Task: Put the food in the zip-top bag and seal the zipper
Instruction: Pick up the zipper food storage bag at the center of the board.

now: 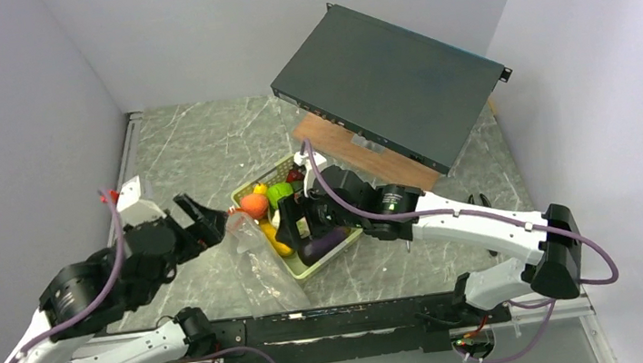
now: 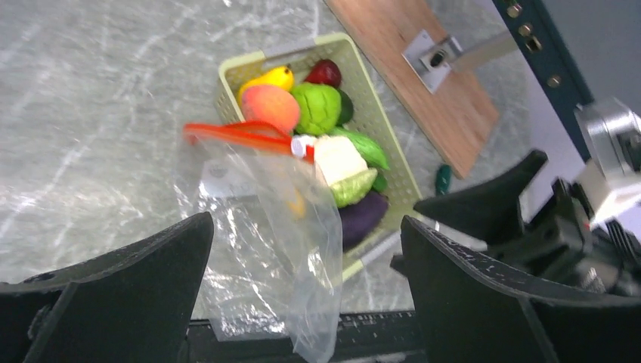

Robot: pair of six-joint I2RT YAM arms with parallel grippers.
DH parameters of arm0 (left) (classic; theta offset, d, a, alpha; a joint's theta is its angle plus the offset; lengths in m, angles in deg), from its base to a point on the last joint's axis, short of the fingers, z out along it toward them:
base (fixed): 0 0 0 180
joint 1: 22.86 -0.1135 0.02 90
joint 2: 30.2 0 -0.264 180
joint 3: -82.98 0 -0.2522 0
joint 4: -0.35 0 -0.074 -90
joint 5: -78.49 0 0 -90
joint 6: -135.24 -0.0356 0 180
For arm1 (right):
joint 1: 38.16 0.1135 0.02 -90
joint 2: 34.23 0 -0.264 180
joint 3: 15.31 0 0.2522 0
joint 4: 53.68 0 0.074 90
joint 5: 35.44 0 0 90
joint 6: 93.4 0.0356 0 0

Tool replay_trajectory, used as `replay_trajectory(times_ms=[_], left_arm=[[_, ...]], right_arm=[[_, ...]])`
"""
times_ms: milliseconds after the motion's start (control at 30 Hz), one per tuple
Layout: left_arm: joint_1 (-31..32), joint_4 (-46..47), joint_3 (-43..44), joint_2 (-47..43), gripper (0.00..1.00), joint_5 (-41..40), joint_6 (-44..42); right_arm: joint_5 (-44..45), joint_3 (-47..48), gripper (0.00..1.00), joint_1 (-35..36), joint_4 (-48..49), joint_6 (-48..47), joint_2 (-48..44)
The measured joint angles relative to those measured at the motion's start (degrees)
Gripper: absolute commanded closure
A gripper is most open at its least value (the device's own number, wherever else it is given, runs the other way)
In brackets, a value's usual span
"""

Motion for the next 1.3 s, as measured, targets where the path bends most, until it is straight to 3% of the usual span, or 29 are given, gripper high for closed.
replay_trajectory(times_ms=[100, 233, 367, 667, 800, 1067, 1300], left_arm=[[-5.1, 1.0, 3.1, 6.2, 0.0, 0.2, -4.3], [-25.1, 6.5, 4.0, 12.8, 0.0, 11.8, -13.4], [-36.9, 7.7, 6.3, 20.4, 0.0, 18.8, -16.9], [-60.6, 9.9, -3.1, 16.4, 0.0, 31.8, -13.1], [-70.4, 12.4, -9.4, 17.6, 0.01, 42.1, -10.4], [-74.7, 14.2, -11.8, 32.9, 0.05, 56.3, -8.9], [-74.6, 19.4, -20.2, 33.8, 0.12, 63.4, -5.7]], right_arm=[[0.1, -0.9, 0.04, 0.0, -0.1, 0.0, -0.5], [1.0, -2.2, 0.04, 0.2, -0.5, 0.1, -2.2], [2.6, -3.5, 0.04, 0.4, -1.9, 1.0, -5.2], [5.8, -5.6, 0.04, 0.5, -4.9, 2.2, -12.5], [6.2, -5.6, 0.04, 0.5, -5.3, 2.2, -12.7], [7.5, -5.6, 0.03, 0.5, -6.7, 2.2, -12.9], [7.9, -5.6, 0.03, 0.5, -6.8, 2.2, -12.9]])
